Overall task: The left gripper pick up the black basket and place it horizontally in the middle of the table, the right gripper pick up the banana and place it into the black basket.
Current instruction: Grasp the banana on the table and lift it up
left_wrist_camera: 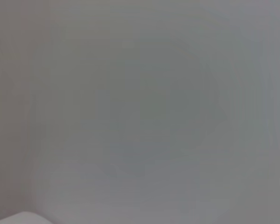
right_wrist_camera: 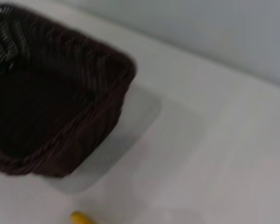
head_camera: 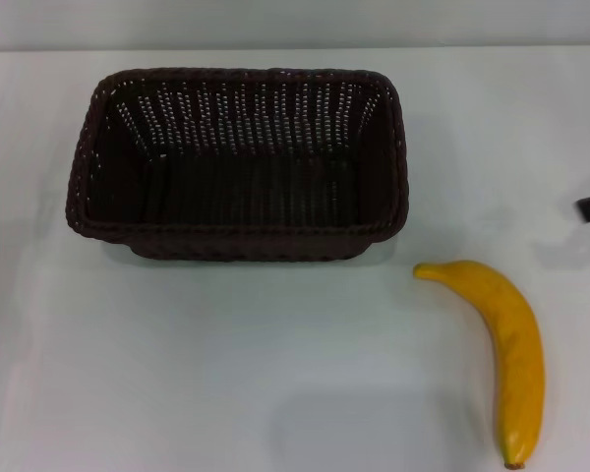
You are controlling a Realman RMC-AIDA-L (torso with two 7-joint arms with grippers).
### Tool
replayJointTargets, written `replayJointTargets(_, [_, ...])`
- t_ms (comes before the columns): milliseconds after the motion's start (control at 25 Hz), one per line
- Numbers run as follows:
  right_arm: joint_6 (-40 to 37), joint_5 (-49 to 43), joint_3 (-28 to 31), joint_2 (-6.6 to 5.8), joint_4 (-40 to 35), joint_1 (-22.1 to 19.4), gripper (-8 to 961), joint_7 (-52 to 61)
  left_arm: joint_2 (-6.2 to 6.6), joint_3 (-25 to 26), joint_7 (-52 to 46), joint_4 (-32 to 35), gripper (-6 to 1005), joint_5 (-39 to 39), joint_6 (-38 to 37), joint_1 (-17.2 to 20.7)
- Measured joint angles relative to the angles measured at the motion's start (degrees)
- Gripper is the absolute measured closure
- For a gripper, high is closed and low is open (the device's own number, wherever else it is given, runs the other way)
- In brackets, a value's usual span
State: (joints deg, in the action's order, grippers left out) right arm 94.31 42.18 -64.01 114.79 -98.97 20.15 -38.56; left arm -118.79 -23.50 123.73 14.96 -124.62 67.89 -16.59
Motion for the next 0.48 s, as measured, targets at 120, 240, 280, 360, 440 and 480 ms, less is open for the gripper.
replayJointTargets(120, [0.3,-2.8,-7.8,0.16,-2.2,0.6,96,3.9,-0.04,0.0,1.4,-0.4,224,-0.5,-0.6,-0.8])
replayJointTargets(240, [0.4,-6.6,-15.4,0.30,-2.8,2.4,98,7.0,-0.10,0.0,1.8,-0.5,224,-0.5,-1.1,-1.3])
replayJointTargets(280, [0.3,-7.8,-17.4,0.36,-2.7,3.1,99,7.4,-0.11,0.0,1.8,-0.5,225,-0.5,-1.2,-1.3])
replayJointTargets(360, [0.0,-10.4,-21.7,0.51,-2.3,4.6,101,8.3,-0.07,0.0,1.9,-0.5,225,-0.6,-1.5,-1.4])
replayJointTargets(440, [-0.3,-11.3,-23.8,0.57,-1.7,5.7,102,9.1,-0.05,0.0,1.9,-0.5,225,-0.6,-1.6,-1.5])
replayJointTargets(480, [-0.5,-11.4,-24.5,0.63,-1.1,6.2,103,9.6,-0.04,0.0,1.9,-0.5,225,-0.6,-1.6,-1.5])
